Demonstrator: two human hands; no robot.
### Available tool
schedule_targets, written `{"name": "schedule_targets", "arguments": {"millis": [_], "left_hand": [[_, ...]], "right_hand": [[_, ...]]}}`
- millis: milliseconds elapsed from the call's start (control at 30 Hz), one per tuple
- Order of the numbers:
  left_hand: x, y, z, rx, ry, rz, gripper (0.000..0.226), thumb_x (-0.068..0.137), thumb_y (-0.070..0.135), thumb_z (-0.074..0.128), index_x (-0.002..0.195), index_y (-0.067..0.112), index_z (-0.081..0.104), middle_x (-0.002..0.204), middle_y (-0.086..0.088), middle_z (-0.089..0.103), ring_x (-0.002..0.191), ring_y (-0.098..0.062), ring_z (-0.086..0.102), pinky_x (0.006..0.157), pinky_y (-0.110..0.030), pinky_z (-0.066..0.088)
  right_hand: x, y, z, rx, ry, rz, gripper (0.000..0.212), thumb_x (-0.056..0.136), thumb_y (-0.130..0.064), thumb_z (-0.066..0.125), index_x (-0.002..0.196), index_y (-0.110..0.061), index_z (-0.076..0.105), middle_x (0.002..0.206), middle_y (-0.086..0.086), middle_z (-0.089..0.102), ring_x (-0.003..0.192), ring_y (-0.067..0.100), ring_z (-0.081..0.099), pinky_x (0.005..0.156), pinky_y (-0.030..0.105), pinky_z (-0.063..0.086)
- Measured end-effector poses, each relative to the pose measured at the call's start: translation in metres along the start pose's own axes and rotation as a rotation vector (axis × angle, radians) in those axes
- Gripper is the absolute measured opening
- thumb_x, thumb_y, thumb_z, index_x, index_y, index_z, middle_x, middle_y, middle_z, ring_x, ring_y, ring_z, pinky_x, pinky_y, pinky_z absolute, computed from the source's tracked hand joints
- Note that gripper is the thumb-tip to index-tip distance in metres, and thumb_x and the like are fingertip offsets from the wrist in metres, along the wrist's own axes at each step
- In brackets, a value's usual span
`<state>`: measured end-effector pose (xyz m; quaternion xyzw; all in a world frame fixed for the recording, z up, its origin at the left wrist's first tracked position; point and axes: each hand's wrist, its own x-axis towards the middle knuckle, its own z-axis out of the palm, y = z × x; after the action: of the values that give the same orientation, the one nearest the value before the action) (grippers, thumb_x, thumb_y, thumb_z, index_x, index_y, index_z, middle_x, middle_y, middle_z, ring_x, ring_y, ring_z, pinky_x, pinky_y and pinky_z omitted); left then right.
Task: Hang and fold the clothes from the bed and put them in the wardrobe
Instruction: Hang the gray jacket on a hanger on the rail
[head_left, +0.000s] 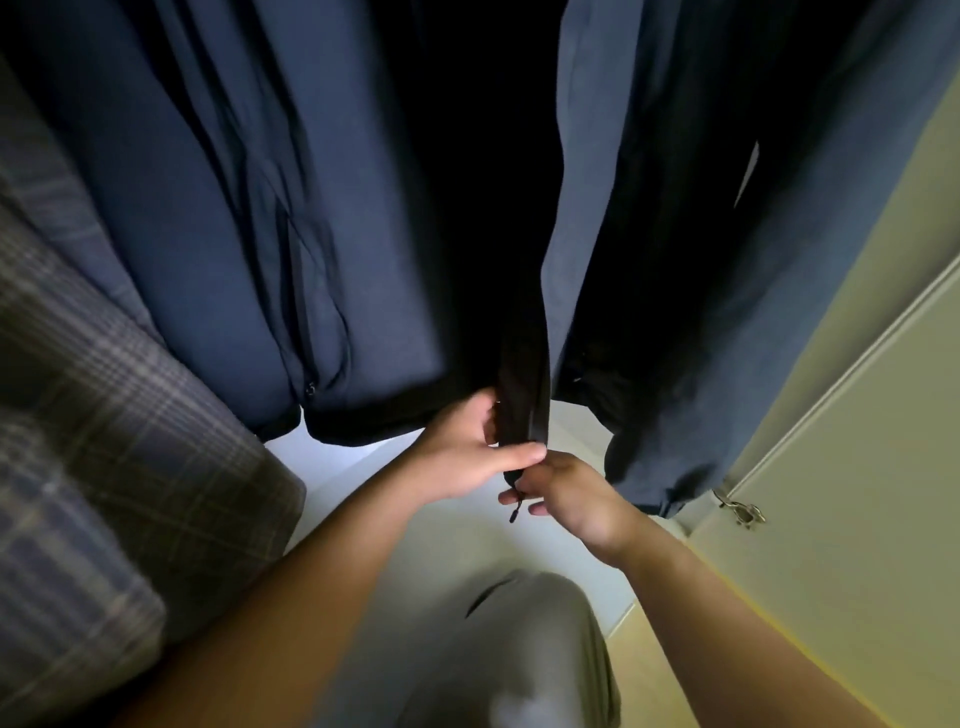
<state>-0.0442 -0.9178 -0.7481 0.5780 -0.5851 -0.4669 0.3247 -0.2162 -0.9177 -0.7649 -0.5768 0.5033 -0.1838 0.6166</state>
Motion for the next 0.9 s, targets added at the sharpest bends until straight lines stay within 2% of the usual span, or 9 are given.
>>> {"name": "schedule_targets", "arguments": {"millis": [67, 167, 233, 300, 367, 500, 600, 700, 900], "left_hand": [[0.004, 0.0, 0.007, -0.009, 0.071, -0.001, 0.044, 0.069, 0.049, 0.074, 0.107, 0.031, 0.065, 0.102, 0.006, 0.075, 0.102, -0.019, 0.07, 0.095, -0.045, 0.055], [0.004, 0.006, 0.017, 0.099, 0.218, 0.0, 0.017, 0.072, 0.047, 0.055, 0.075, 0.031, 0.058, 0.066, 0.009, 0.061, 0.069, -0.02, 0.055, 0.065, -0.038, 0.045], [0.001, 0.01, 0.022, 0.15, 0.286, 0.038, 0.015, 0.075, 0.04, 0.049, 0.067, 0.026, 0.05, 0.072, 0.008, 0.055, 0.07, -0.013, 0.048, 0.064, -0.037, 0.038], [0.001, 0.011, 0.026, 0.208, 0.316, 0.069, 0.015, 0.076, 0.036, 0.046, 0.067, 0.025, 0.043, 0.093, -0.004, 0.053, 0.091, -0.023, 0.05, 0.078, -0.039, 0.042], [0.001, 0.014, 0.03, 0.238, 0.288, 0.086, 0.011, 0.077, 0.034, 0.046, 0.071, 0.025, 0.042, 0.1, -0.013, 0.05, 0.098, -0.031, 0.049, 0.084, -0.04, 0.043], [0.002, 0.016, 0.033, 0.116, 0.263, 0.079, 0.025, 0.073, 0.037, 0.053, 0.09, 0.018, 0.057, 0.096, -0.006, 0.064, 0.088, -0.027, 0.058, 0.073, -0.038, 0.047], [0.001, 0.016, 0.033, 0.024, 0.251, 0.098, 0.035, 0.072, 0.035, 0.062, 0.105, 0.025, 0.06, 0.099, 0.006, 0.072, 0.092, -0.018, 0.067, 0.075, -0.031, 0.056], [0.003, 0.014, 0.033, -0.118, 0.206, 0.104, 0.043, 0.074, 0.023, 0.067, 0.117, 0.022, 0.06, 0.106, 0.004, 0.076, 0.1, -0.018, 0.072, 0.093, -0.046, 0.058], [0.003, 0.014, 0.031, -0.166, 0.127, 0.081, 0.048, 0.079, 0.02, 0.059, 0.126, 0.028, 0.055, 0.104, -0.002, 0.077, 0.105, -0.027, 0.071, 0.096, -0.054, 0.056]], "right_hand": [[0.001, 0.006, 0.001, 0.074, 0.012, -0.029, 0.022, 0.099, -0.018, 0.048, 0.104, -0.012, 0.069, 0.102, 0.006, 0.073, 0.095, 0.012, 0.074, 0.092, 0.04, 0.049], [-0.005, 0.013, 0.003, 0.219, 0.068, -0.057, 0.03, 0.106, -0.03, 0.047, 0.107, -0.017, 0.074, 0.104, -0.002, 0.076, 0.091, 0.017, 0.075, 0.084, 0.036, 0.052], [-0.01, 0.018, 0.004, 0.24, 0.136, -0.099, 0.027, 0.104, -0.031, 0.053, 0.106, -0.019, 0.076, 0.103, -0.001, 0.076, 0.081, 0.015, 0.072, 0.077, 0.032, 0.052], [-0.014, 0.025, 0.003, 0.219, 0.2, -0.114, 0.017, 0.098, -0.027, 0.062, 0.105, -0.021, 0.076, 0.096, -0.001, 0.076, 0.073, 0.013, 0.064, 0.072, 0.028, 0.052], [-0.018, 0.03, 0.005, 0.246, 0.222, -0.103, 0.018, 0.091, -0.027, 0.069, 0.108, -0.023, 0.075, 0.088, -0.001, 0.073, 0.072, 0.012, 0.058, 0.07, 0.028, 0.05], [-0.027, 0.034, 0.01, 0.438, 0.216, -0.084, 0.033, 0.075, -0.031, 0.074, 0.107, -0.022, 0.075, 0.086, -0.003, 0.068, 0.074, 0.012, 0.05, 0.071, 0.032, 0.04], [-0.028, 0.039, 0.01, 0.413, 0.285, -0.109, 0.014, 0.087, -0.031, 0.075, 0.095, -0.02, 0.074, 0.077, -0.011, 0.067, 0.066, 0.004, 0.05, 0.067, 0.029, 0.037], [-0.026, 0.04, 0.011, 0.432, 0.38, -0.081, 0.018, 0.094, -0.031, 0.07, 0.085, -0.017, 0.073, 0.072, -0.01, 0.066, 0.064, 0.011, 0.044, 0.061, 0.027, 0.035], [-0.021, 0.038, 0.016, 0.323, 0.458, -0.058, 0.024, 0.098, -0.037, 0.063, 0.092, -0.015, 0.07, 0.091, -0.007, 0.076, 0.071, 0.007, 0.071, 0.065, 0.018, 0.046]]}}
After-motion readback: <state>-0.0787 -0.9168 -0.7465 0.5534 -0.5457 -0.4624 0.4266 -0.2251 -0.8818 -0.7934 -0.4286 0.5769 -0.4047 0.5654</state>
